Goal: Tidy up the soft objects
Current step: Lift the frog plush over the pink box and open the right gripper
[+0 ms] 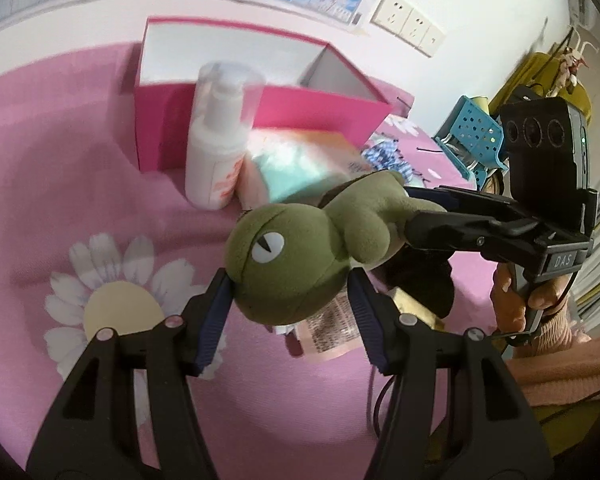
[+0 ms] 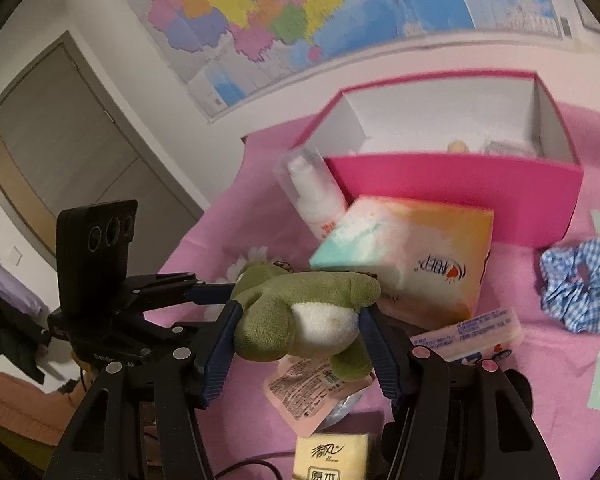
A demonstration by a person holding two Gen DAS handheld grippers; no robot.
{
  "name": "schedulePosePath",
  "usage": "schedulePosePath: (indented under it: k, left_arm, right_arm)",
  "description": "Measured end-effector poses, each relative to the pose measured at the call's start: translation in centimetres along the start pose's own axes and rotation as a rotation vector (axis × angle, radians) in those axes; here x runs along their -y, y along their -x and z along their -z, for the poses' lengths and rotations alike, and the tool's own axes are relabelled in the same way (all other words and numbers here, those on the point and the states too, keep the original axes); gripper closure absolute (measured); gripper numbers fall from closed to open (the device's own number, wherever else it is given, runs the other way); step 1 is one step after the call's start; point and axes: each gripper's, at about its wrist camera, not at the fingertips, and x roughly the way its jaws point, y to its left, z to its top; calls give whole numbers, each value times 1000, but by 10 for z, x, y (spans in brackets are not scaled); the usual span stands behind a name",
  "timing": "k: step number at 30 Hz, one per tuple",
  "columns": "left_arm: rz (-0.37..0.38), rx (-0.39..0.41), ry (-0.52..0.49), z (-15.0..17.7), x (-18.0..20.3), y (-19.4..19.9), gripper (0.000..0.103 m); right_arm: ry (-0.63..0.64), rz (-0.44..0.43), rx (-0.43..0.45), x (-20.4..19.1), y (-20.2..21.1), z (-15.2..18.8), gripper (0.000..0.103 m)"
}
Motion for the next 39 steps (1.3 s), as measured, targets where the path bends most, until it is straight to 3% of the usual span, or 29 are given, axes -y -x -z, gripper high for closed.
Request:
schedulePosePath:
  k: [12,24,33,39]
  left_arm:
    - [-32,149,-124,-36,33,43,43]
    - [-113,264,-215,-98,47,60,43]
    - [-166,255,-192,-138,26,41,43]
    - [-180,197,-137,-159,-1,15,43]
  right_arm:
    - [88,8,144,-22,49,-28,42]
    - [154,55,271,-17,65,-88,43]
    - [97,45,259,15,32,-128,43]
    - [27,28,209,42,-3,-144,43]
